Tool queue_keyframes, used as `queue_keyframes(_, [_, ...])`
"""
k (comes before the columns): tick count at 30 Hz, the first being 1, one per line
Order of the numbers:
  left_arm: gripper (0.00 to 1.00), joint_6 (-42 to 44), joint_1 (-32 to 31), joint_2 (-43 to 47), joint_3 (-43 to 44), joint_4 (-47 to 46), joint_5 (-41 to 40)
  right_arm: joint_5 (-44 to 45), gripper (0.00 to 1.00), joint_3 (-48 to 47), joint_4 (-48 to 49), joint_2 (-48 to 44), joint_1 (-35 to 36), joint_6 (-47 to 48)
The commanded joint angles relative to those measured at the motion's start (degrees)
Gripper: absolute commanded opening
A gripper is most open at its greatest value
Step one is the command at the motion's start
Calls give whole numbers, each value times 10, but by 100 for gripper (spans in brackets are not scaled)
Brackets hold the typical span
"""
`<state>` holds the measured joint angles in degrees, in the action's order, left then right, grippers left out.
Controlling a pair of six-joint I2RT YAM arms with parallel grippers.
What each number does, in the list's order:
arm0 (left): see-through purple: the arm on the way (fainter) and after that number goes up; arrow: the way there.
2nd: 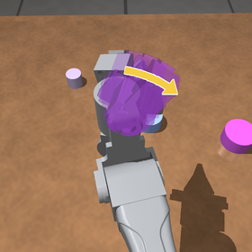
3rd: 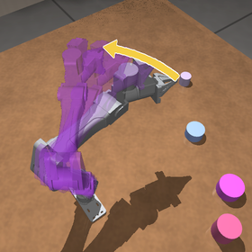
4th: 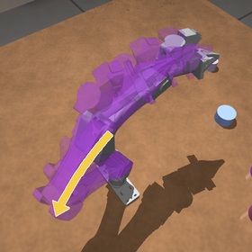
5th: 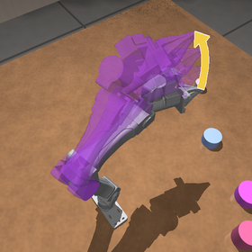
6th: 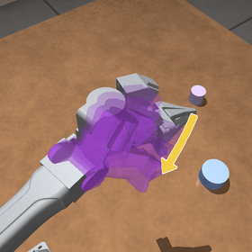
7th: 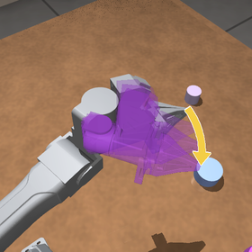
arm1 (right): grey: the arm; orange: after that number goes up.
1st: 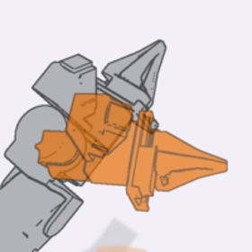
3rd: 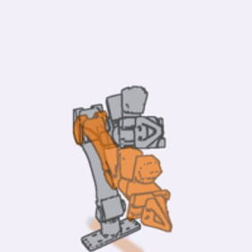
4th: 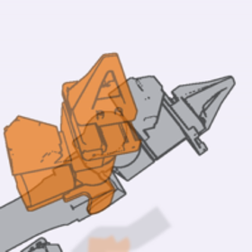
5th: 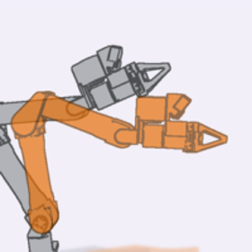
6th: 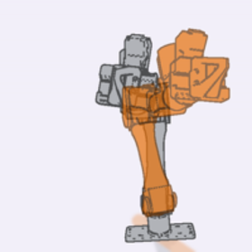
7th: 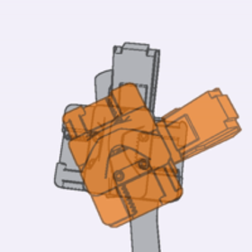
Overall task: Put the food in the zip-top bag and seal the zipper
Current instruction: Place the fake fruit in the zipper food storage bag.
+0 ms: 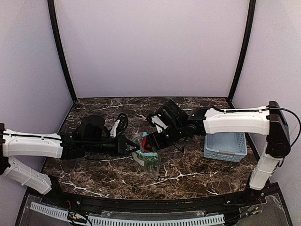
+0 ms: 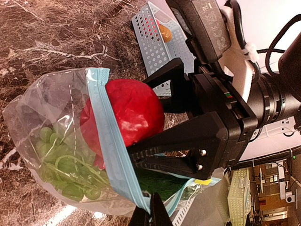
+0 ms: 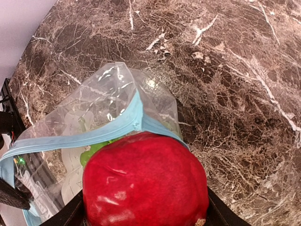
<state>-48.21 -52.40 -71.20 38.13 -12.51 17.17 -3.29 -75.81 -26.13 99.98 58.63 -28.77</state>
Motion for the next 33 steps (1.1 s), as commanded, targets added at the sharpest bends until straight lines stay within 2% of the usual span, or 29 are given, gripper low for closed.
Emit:
queue_keyframes(1, [1, 8, -1, 7, -2, -9, 15, 29, 58, -32, -24, 15, 3, 40])
queue_keyframes(6, [1, 10, -1, 5, 0, -8, 14, 18, 67, -57, -22, 22, 8, 57])
queue_keyframes(12, [1, 6, -1, 6, -2, -6, 8, -3, 90, -66, -18, 14, 7, 61])
queue_keyframes(16, [1, 1, 0, 13, -9, -2, -1, -8, 95, -65, -18, -13, 8, 60])
queue_keyframes(23, [1, -8, 3, 13, -17, -12, -2, -17, 99, -55, -19, -55, 8, 48])
queue_keyframes(28, [1, -11, 3, 16, -21, -12, -4, 8, 98, -40, -23, -79, 7, 25])
queue_keyframes(31, [1, -12, 3, 18, -24, -12, -6, 16, 94, -25, -23, -85, 5, 7])
queue_keyframes(33, [1, -13, 3, 19, -26, -12, -6, 17, 86, -17, -24, -83, 1, -9])
